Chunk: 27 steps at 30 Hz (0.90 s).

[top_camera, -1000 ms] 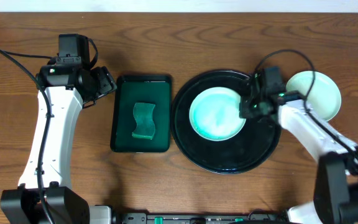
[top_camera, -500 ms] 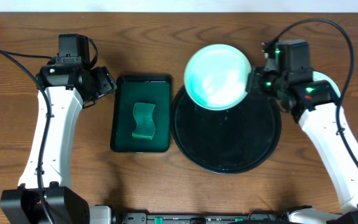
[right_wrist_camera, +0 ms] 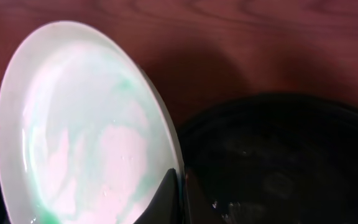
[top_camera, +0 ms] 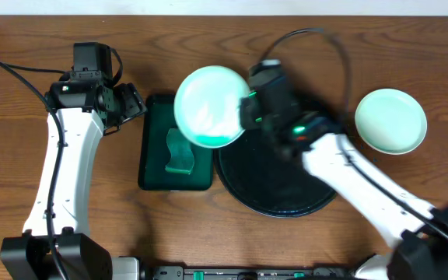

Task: Clean dirty plates on tray and stack at the side
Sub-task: 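Lift the scrubbed plate with the right gripper and swing it up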

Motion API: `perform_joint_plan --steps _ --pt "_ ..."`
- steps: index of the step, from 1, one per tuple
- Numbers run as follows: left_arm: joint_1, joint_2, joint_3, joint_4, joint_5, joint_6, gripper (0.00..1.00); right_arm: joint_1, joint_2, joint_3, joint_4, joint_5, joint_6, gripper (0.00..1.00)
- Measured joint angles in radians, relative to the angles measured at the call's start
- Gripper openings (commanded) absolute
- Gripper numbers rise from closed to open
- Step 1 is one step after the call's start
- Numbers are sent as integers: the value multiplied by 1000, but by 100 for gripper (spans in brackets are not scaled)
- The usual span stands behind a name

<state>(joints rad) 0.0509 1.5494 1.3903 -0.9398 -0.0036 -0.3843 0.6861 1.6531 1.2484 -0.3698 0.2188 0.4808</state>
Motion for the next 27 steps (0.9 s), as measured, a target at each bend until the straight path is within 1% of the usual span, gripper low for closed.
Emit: perform_joint_plan --steps 3,5,8,11,13,19,24,27 --pt "0 0 0 0 0 0 80 60 43 0 56 105 -14 1" --pt "0 0 0 0 0 0 80 96 61 0 116 183 -58 1" --pt "0 0 0 0 0 0 80 138 65 0 225 305 -164 1" --pt "0 0 0 0 0 0 80 180 65 0 357 431 -321 1" --pt "0 0 0 0 0 0 80 215 65 1 453 511 -459 1" --pt "0 0 0 -1 0 0 80 294 65 2 660 633 -816 1" --pt "0 0 0 -1 0 0 80 326 65 2 792 673 -1030 1" --pt "0 0 0 -2 0 0 80 329 65 2 841 681 -1124 1"
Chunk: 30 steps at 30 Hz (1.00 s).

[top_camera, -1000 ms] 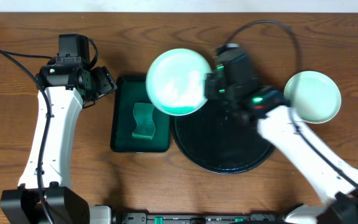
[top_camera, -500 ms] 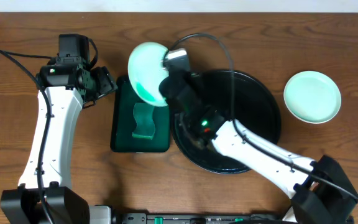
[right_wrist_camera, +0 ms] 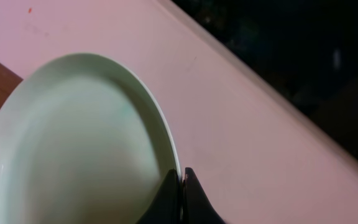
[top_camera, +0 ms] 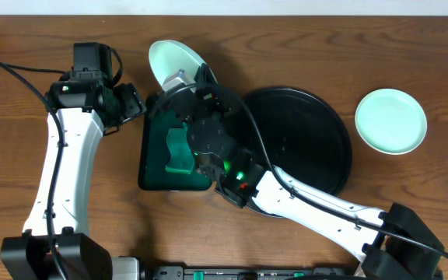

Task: Clean dirty plates on tray and stack at the side
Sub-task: 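Lift the scrubbed plate with the right gripper and swing it up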

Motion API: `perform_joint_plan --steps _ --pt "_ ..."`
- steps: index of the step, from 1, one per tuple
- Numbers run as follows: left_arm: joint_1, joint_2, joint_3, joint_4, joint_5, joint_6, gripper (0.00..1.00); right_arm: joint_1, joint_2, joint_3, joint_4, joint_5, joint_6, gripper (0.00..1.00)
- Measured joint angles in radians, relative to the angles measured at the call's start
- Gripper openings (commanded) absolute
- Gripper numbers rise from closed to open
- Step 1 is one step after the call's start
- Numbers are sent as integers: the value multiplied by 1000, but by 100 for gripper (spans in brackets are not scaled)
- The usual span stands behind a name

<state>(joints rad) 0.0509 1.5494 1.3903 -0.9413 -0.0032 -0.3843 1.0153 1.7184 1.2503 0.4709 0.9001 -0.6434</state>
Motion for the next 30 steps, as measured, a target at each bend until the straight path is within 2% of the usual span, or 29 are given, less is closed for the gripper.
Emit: perform_joint_plan --steps 5,10,30 --pt "0 0 0 0 0 0 80 1 0 0 20 14 -106 1" --pt "0 0 0 0 0 0 80 4 0 0 20 16 -137 1" --pt "0 0 0 0 0 0 80 6 0 0 20 17 -39 1"
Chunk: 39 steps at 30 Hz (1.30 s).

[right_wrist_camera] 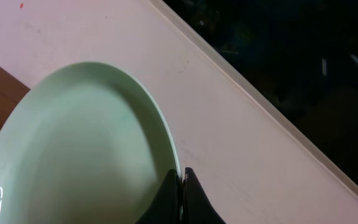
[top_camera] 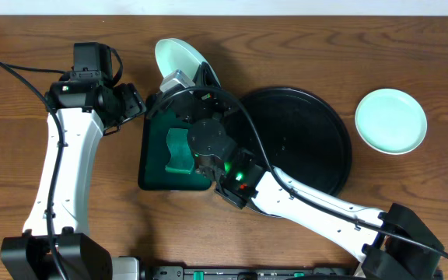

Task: Clean dirty plates on tray and stack at the side
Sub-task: 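Lift the scrubbed plate with the right gripper and swing it up, then set the plate onto the stack at the upper right, release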

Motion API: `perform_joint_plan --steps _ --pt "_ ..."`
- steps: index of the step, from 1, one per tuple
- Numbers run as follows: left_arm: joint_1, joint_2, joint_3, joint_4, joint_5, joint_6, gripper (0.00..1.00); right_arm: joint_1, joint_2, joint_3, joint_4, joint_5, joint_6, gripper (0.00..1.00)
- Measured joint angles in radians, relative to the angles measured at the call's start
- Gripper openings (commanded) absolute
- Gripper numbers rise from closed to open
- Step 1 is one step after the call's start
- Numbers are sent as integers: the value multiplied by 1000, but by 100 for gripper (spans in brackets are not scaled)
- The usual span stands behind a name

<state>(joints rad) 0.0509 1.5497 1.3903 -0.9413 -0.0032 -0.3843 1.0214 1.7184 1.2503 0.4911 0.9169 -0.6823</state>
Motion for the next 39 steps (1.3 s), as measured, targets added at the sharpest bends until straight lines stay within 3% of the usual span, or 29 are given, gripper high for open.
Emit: perform_joint_plan --steps 5,10,13,20,29,39 --pt "0 0 0 0 0 0 80 -1 0 1 -45 26 104 1" --pt "0 0 0 0 0 0 80 -14 0 11 -373 42 410 1" --pt "0 0 0 0 0 0 80 -46 1 10 -592 -52 643 1" --pt "0 0 0 0 0 0 80 -173 1 8 -723 -276 989 1" --pt "0 0 0 0 0 0 80 -375 -108 8 -871 -425 1121 1" --pt "0 0 0 0 0 0 80 -809 -221 11 -1143 -439 1146 1"
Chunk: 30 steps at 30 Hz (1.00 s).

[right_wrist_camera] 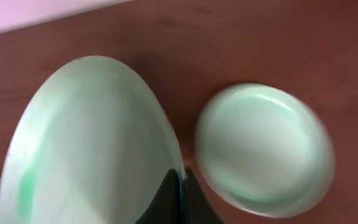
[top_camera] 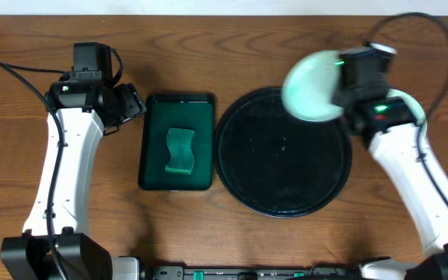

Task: Clean dirty plates on tray and stack at the side
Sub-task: 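Set the plate onto the stack at the upper right, release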

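My right gripper [right_wrist_camera: 181, 173] is shut on the rim of a pale green plate [right_wrist_camera: 86, 143]. In the overhead view that plate [top_camera: 311, 87] hangs blurred over the far right edge of the round black tray [top_camera: 284, 150]. A second pale green plate [right_wrist_camera: 263, 146] lies on the table just right of it, mostly hidden under my right arm in the overhead view. The green sponge [top_camera: 180, 150] lies in the dark green basin [top_camera: 151, 148]. My left gripper [top_camera: 134, 103] waits at the basin's far left corner; its jaws cannot be made out.
The wooden table [top_camera: 411, 225] carries the basin at centre left and the black tray beside it. A pale wall edge runs along the far side of the table. Cables trail from both arms at the back.
My right arm has moved from over the basin to the right side of the table, carrying the plate. The plate now hangs over the tray's far right edge, next to the lying plate.
First the held plate, smeared with green suds, hung between the basin and the tray. At the two later moments it stood tilted at the basin's far edge, looking clean. Now it is at the right, beside the other plate. The left arm stayed put throughout.
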Motion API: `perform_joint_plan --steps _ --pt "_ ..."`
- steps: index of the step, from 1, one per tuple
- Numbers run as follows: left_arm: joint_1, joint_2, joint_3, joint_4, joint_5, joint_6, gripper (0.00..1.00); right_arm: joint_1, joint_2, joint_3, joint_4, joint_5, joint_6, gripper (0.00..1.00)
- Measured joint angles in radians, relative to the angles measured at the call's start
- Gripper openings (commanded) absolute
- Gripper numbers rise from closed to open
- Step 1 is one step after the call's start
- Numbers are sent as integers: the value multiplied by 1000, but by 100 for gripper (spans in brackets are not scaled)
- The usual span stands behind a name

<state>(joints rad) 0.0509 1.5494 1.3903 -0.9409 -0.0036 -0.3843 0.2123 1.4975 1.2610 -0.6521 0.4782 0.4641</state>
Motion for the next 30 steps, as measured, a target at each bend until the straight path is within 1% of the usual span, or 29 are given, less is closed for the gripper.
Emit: perform_joint_plan --steps 5,9,14,19,20,22,24,25,27,28,30 --pt "0 0 0 0 1 0 80 -222 1 -1 -97 -2 33 1" --pt "0 0 0 -1 0 0 80 -386 14 -2 -116 -2 63 1" --pt "0 0 0 0 0 0 80 -491 72 -5 -122 -19 81 1" --pt "0 0 0 0 0 0 80 -523 151 -8 -117 -82 86 2" --pt "0 0 0 -1 0 0 80 -523 166 -8 -117 -101 87 7" --pt "0 0 0 0 0 0 80 -523 186 -9 -119 -133 89 25" --pt "0 0 0 -1 1 0 80 -523 198 -10 -121 -166 70 55" --pt "0 0 0 -1 1 0 80 -523 198 -11 -121 -179 55 64" --pt "0 0 0 -1 0 0 80 -523 198 -12 -120 -200 14 72" --pt "0 0 0 -1 0 0 80 -523 198 -12 -118 -213 -3 74" --pt "0 0 0 -1 0 0 80 -523 198 -12 -118 -241 -38 75"
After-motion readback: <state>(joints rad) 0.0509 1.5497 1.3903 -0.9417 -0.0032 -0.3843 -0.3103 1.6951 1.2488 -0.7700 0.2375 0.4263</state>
